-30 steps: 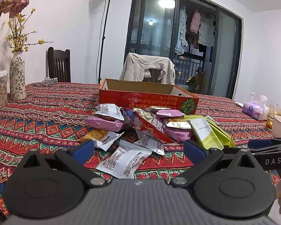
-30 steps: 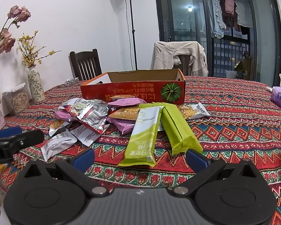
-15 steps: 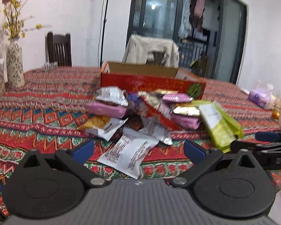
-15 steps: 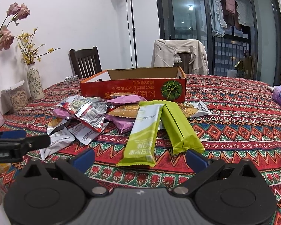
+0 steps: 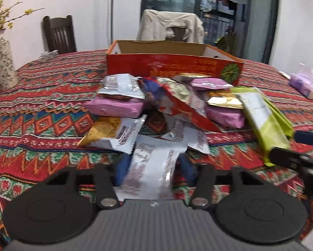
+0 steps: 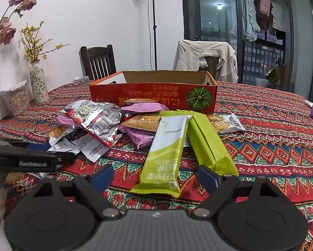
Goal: Organize snacks
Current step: 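Grasp white biscuit packet with left tool while right tool grasps green bar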
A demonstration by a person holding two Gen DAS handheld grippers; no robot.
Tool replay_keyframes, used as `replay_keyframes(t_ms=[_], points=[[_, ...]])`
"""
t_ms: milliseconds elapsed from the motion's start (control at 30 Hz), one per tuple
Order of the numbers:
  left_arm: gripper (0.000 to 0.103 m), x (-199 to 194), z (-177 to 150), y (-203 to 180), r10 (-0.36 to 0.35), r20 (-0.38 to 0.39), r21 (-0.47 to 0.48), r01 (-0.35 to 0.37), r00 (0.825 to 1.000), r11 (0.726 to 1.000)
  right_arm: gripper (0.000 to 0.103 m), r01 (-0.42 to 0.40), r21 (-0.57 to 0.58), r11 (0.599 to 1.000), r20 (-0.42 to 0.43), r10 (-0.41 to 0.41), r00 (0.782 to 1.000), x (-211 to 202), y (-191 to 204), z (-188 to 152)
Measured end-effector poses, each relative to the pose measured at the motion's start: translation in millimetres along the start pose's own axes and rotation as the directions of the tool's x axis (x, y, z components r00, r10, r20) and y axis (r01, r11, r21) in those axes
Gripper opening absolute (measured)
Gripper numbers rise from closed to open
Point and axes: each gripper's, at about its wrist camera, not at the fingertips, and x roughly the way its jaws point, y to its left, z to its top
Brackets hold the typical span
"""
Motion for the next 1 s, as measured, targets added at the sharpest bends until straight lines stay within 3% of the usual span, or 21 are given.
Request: replay_keyframes(t_ms=[67, 467, 633, 900, 1000], points=[[0.043, -3.8, -3.3, -1.2, -0.010, 0.012, -0.005, 0.010, 1.000, 1.000, 0.078, 0.001, 0.000, 1.000, -0.010, -0.001, 1.000, 3.7, 0.3, 0.4], [0.042, -32.7, -3.1, -5.4, -0.002, 0.085, -0.009, 0.003, 0.996, 1.000, 0.075, 0.042, 0.007, 0.999, -0.001, -0.042, 0.999, 17.8, -0.3, 5.7], [0.042, -40.1, -0.7, -5.2, -0.011, 0.105, -0.028, 0.014, 0.994, 1.000, 0.062, 0.061, 0.020, 0.998, -0.020, -0.061, 0.998, 30.1, -0.6, 13.3], [0.042, -57.5, 2.6, -2.8, -0.022, 0.153, -0.027, 0.026, 0.988, 0.999, 0.060, 0.136, -0.003, 0.991, -0.073, -0.136, 0.988, 54.8, 7.6, 23.0], [0.042, -57.8, 2.9, -0.2, -0.016, 0.158, -0.034, 0.021, 0.987, 0.999, 0.050, 0.146, -0.001, 0.989, -0.096, -0.146, 0.985, 60.8, 7.2, 22.4]])
